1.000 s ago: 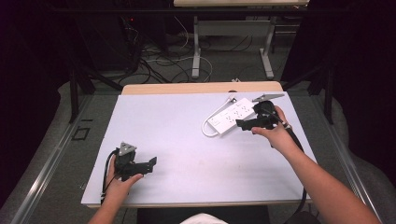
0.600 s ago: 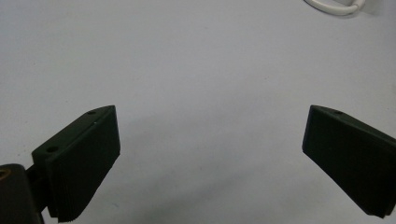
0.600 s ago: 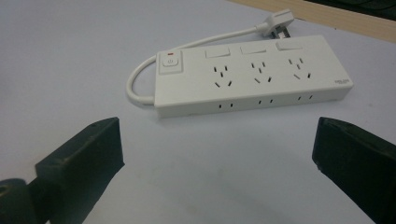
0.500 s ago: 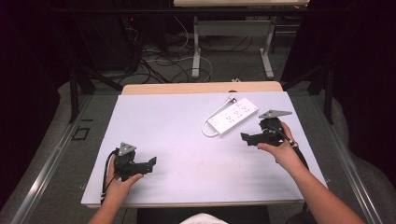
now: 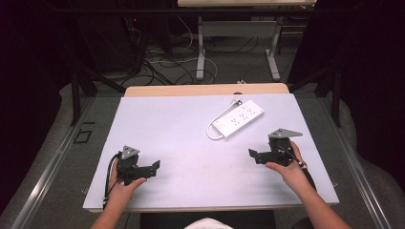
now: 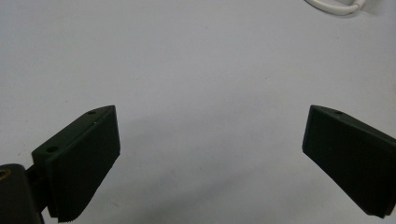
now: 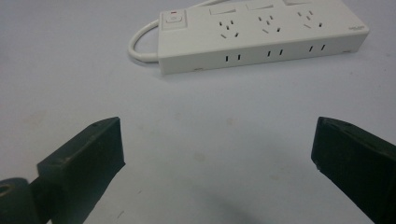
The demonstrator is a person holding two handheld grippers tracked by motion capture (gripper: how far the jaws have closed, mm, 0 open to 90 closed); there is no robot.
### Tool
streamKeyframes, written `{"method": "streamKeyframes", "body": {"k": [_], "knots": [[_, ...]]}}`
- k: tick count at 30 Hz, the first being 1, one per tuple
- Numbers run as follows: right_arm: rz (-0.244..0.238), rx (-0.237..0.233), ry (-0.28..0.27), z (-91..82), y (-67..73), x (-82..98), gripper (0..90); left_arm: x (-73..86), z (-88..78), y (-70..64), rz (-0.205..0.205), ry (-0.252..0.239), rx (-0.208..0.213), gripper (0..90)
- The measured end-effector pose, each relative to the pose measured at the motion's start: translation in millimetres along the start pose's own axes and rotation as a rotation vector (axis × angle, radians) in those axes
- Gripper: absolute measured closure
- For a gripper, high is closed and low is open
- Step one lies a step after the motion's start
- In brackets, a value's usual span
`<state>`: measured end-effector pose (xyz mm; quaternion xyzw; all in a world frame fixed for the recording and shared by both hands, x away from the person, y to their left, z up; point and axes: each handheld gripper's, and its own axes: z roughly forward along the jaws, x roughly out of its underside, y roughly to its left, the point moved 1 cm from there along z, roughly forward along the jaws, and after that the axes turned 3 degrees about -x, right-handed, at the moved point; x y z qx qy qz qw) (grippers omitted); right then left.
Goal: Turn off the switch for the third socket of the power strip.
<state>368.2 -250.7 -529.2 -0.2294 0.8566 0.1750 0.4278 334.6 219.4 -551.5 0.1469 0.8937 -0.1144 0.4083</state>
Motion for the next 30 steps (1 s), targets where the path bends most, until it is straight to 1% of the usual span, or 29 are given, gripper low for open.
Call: {"method": "streamKeyframes", "body": {"k": [3, 7, 8, 10, 12, 13, 14, 16, 18, 21, 24, 25, 30], "knots": [[-0.006, 0.005, -0.004, 1.3, 1.4, 5.6, 2.2, 0.0, -0.4, 0.4, 0.005, 0.005, 0.0, 4.1], [0.007, -0.007, -0.012, 2.6, 3.2, 10.7, 2.4, -0.2, -0.9, 0.7, 0.002, 0.006, 0.001, 4.2], [0.003, -0.002, -0.014, 2.7, 3.3, 11.8, 2.4, -0.2, -1.0, 0.8, 0.002, 0.006, 0.001, 4.1], [0.001, -0.006, -0.016, 3.9, 3.2, 14.4, 2.4, -0.3, -0.9, 0.8, 0.003, 0.007, 0.002, 4.2], [0.009, -0.001, -0.017, 5.2, 3.3, 16.5, 2.4, -0.1, -0.6, 0.8, 0.007, 0.003, 0.0, 4.2], [0.001, -0.001, -0.018, 6.1, 2.4, 17.5, 2.4, -0.1, -0.6, 0.8, 0.008, 0.004, 0.0, 4.2], [0.007, 0.005, -0.012, 6.2, 2.5, 18.1, 2.4, -0.1, -0.5, 0.4, 0.005, 0.004, -0.001, 4.1], [0.004, 0.015, -0.014, 7.5, 2.4, 19.6, 2.4, -0.1, -0.6, 0.5, 0.006, 0.005, -0.002, 4.1], [-0.009, 0.022, -0.015, 8.8, 1.2, 21.2, 2.4, -0.3, -0.9, 0.8, 0.004, 0.006, 0.002, 4.1], [-0.001, 0.025, -0.008, 9.8, -0.3, 23.9, 2.4, -0.2, -0.9, 0.5, -0.003, 0.001, 0.001, 4.1], [0.012, 0.025, -0.006, 10.7, -2.1, 26.4, 2.4, -0.3, -0.9, 0.4, -0.002, 0.001, 0.001, 4.2], [0.014, 0.028, -0.004, 10.5, -2.3, 27.0, 2.4, -0.2, -0.9, 0.6, 0.004, 0.0, 0.0, 4.2], [0.016, 0.027, -0.009, 10.6, -5.2, 27.2, 2.4, -0.2, -0.7, 0.5, 0.005, -0.001, 0.0, 4.1]]}}
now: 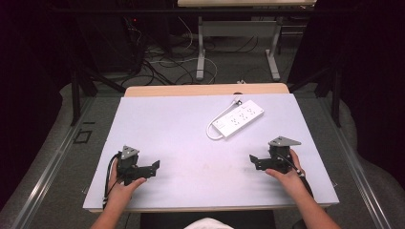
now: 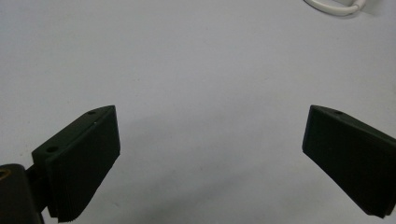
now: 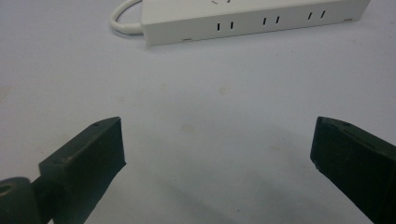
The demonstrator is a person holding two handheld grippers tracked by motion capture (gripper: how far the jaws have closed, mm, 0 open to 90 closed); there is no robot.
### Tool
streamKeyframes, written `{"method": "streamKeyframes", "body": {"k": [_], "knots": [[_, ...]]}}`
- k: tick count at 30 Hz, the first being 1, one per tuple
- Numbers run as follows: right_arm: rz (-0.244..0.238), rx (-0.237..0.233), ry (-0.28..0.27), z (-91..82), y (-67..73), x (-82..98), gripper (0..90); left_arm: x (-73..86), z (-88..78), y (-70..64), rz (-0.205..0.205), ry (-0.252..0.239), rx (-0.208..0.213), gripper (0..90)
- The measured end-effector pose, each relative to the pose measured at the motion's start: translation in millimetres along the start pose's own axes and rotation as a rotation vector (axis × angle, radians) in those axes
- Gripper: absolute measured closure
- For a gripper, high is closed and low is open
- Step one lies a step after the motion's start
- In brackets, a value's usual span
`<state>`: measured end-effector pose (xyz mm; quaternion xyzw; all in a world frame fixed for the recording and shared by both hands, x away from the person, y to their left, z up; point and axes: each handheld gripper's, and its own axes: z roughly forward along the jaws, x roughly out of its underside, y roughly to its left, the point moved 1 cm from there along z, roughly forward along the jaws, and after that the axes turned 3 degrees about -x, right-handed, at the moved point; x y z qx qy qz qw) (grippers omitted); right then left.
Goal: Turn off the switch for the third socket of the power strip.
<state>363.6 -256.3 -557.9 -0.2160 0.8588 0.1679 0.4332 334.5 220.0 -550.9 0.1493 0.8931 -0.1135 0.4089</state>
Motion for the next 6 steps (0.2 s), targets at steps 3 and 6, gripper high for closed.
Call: {"method": "streamKeyframes", "body": {"k": [3, 6], "knots": [[0.002, -0.002, -0.003, -0.4, 0.0, -0.4, 2.4, 0.0, 0.2, -0.2, -0.001, 0.0, 0.001, 4.1], [0.003, -0.008, -0.002, -0.4, 1.0, -0.8, 2.4, -0.3, 0.1, 0.0, 0.003, 0.004, -0.001, 4.2]]}}
